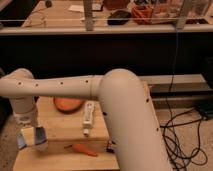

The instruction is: Place the white sponge in the ceramic cup

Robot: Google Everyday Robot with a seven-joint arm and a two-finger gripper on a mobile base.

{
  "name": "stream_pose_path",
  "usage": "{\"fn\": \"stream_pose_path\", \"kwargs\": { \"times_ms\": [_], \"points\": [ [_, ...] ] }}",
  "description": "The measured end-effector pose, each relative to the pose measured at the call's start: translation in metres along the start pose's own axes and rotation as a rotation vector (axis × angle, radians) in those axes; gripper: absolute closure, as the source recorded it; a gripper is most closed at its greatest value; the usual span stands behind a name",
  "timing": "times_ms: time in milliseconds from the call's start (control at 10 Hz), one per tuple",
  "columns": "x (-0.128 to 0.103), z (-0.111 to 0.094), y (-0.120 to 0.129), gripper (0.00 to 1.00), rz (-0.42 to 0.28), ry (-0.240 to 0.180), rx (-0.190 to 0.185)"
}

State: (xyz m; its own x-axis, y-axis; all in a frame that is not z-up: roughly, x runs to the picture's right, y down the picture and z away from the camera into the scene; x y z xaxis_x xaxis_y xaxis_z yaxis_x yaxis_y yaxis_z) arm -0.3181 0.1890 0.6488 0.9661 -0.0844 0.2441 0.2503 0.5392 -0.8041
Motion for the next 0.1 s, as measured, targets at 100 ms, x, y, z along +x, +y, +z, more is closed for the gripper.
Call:
{"fn": "stream_pose_path", "kwargs": {
  "times_ms": [100],
  "points": [
    [-0.0012,-0.0043,0.0012,0.2,0.008,-0.01,0.04]
  ]
}}
